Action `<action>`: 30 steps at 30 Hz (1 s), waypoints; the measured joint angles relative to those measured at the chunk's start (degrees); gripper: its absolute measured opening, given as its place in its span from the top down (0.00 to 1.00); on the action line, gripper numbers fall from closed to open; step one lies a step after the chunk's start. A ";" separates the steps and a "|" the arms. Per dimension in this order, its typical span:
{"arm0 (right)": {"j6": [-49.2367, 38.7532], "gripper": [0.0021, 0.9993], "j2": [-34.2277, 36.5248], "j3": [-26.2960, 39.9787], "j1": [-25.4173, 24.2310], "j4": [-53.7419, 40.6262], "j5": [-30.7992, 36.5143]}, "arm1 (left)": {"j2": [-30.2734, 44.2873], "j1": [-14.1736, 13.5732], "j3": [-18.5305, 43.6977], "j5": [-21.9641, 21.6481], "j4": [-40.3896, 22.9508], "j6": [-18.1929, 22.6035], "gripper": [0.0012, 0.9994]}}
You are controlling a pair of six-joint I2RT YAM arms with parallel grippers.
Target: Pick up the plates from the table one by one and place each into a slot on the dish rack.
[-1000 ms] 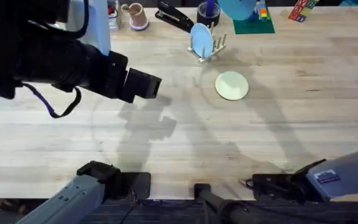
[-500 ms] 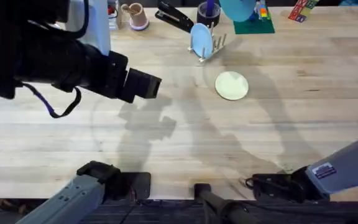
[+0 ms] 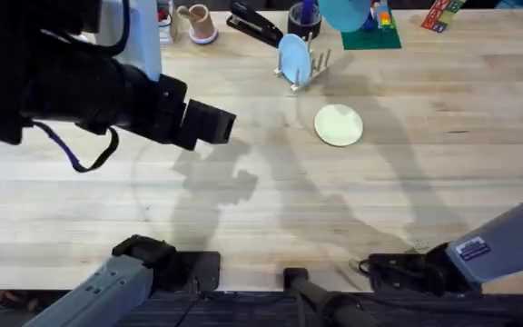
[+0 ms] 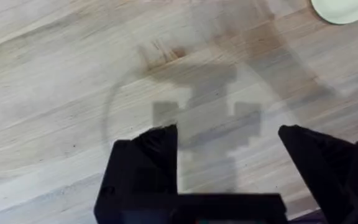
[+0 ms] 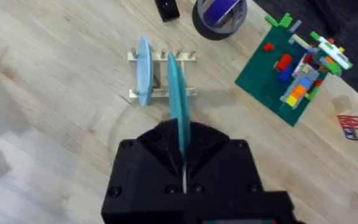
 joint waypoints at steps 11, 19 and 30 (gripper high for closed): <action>0.02 0.97 5.57 0.08 0.01 0.07 -2.03 | 0.00 0.00 0.00 0.00 0.00 0.00 0.01; 0.55 0.97 8.05 0.08 0.13 1.71 -2.28 | 0.00 0.00 0.00 0.00 0.00 -0.02 0.00; 1.75 0.97 10.59 0.15 0.74 1.79 -2.71 | 0.00 0.00 0.00 0.00 0.00 0.00 0.00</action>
